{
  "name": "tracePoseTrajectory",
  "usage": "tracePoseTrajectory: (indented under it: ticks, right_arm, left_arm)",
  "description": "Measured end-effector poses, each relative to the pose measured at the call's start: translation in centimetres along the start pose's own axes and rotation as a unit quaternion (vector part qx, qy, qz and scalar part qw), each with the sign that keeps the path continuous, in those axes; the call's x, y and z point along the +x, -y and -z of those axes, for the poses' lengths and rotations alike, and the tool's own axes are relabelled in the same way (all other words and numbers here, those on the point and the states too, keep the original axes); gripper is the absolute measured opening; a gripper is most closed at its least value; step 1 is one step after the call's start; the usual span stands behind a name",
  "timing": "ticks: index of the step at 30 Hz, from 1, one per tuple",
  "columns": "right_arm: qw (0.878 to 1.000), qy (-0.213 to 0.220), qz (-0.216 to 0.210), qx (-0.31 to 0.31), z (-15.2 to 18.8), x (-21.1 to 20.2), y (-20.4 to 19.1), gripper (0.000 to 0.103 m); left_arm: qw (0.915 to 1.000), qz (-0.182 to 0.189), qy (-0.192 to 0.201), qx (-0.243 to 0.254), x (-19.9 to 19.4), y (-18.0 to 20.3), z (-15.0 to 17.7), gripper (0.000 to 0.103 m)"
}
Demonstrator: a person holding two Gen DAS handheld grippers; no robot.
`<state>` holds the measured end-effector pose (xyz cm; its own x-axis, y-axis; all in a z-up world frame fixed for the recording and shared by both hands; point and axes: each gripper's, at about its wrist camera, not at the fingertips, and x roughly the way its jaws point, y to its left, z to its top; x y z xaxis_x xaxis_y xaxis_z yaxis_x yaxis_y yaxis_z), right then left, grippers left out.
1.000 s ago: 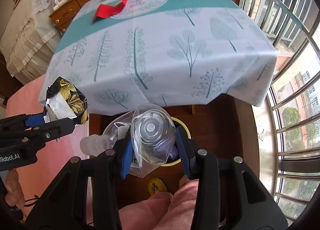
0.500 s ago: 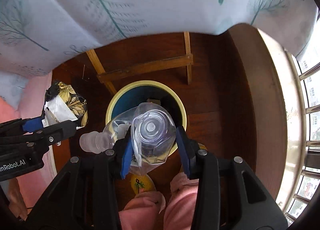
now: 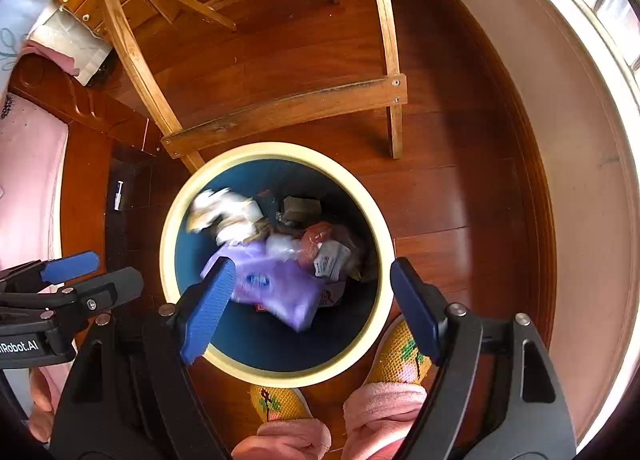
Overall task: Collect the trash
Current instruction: 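Open both grippers to drop the wrapper and cup into the bin, then raise both tools from the bin back toward the table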
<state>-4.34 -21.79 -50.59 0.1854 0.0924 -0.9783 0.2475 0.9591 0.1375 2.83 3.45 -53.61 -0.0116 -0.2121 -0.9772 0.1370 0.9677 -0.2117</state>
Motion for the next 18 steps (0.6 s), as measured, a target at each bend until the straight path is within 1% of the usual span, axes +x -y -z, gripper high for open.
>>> tracePoseTrajectory:
  ticks: [4,8,13,18]
  right_arm:
    - [1.0,0.001,0.004,0.004,-0.1,0.3,0.2,0.077]
    - [1.0,0.003,0.004,0.005,0.1,-0.4,0.2,0.077]
    - [1.0,0.01,0.003,0.006,0.0,-4.0,-0.6,0.077]
    - [1.0,0.025,0.002,0.0,-0.9,-9.7,-2.1,0.077]
  left_arm:
    - [0.9999,-0.008,0.009,-0.002,-0.3,0.2,0.3,0.087]
    - [0.9996,-0.016,0.022,0.003,-2.2,0.7,0.5,0.087]
    - [0.999,-0.019,0.04,-0.003,-6.9,1.4,0.9,0.087]
    - [0.997,-0.028,0.072,-0.008,-13.7,2.6,1.3,0.087]
